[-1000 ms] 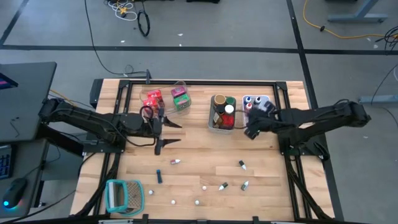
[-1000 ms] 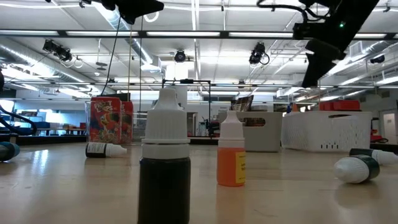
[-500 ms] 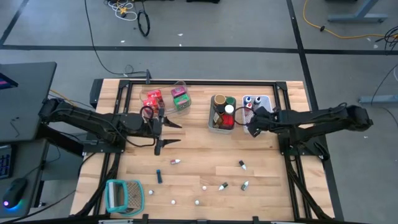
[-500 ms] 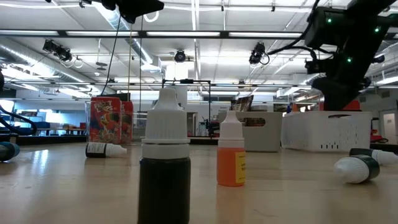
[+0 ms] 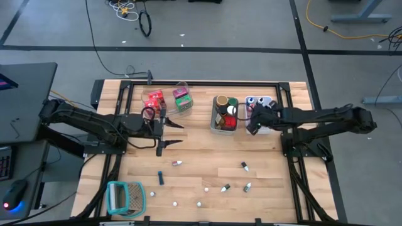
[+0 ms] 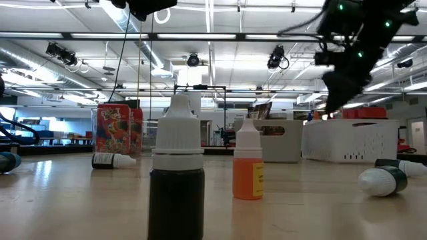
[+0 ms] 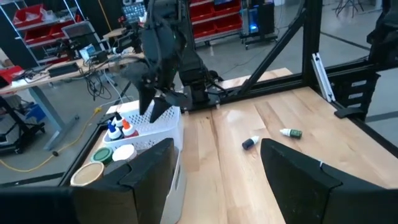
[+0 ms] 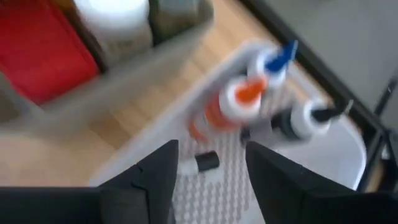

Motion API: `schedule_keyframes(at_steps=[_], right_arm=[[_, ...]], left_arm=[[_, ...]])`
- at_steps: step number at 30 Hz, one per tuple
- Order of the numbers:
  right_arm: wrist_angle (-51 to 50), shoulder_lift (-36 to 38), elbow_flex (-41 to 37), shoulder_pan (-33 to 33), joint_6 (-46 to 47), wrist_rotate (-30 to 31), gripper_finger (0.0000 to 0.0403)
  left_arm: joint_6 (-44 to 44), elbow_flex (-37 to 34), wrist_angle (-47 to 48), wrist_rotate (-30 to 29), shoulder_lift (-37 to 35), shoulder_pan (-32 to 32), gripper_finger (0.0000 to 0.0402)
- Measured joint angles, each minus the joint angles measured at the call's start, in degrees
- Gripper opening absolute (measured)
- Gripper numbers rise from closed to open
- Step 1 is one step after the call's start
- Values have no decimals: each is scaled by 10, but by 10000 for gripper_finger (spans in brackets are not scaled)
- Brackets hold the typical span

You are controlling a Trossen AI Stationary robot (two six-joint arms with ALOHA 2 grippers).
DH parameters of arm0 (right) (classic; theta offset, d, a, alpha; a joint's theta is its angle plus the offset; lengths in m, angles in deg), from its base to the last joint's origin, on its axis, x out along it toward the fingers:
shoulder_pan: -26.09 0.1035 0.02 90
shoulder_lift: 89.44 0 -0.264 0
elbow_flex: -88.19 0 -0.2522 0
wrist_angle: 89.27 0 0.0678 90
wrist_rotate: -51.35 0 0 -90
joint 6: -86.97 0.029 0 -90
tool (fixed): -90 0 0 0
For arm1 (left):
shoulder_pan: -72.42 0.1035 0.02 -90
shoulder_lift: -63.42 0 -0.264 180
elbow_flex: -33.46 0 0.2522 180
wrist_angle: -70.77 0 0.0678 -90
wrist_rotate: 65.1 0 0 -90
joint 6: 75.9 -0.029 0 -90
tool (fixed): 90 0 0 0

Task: Pick & Place Kitchen Items
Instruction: Put the small purple food coloring bottle into the white bin

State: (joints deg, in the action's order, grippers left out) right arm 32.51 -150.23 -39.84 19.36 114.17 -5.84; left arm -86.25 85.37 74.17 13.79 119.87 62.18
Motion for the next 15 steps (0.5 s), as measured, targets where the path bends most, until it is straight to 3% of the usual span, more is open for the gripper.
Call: schedule_keyframes(at_steps=[6,15], right_arm=[[6,0,94,17,-18,-34,201],[87,0,111,75,78,-260,201]], left_arm=[[0,0,1,-23,0,0,251],[5,0,9,-32,0,0,251]])
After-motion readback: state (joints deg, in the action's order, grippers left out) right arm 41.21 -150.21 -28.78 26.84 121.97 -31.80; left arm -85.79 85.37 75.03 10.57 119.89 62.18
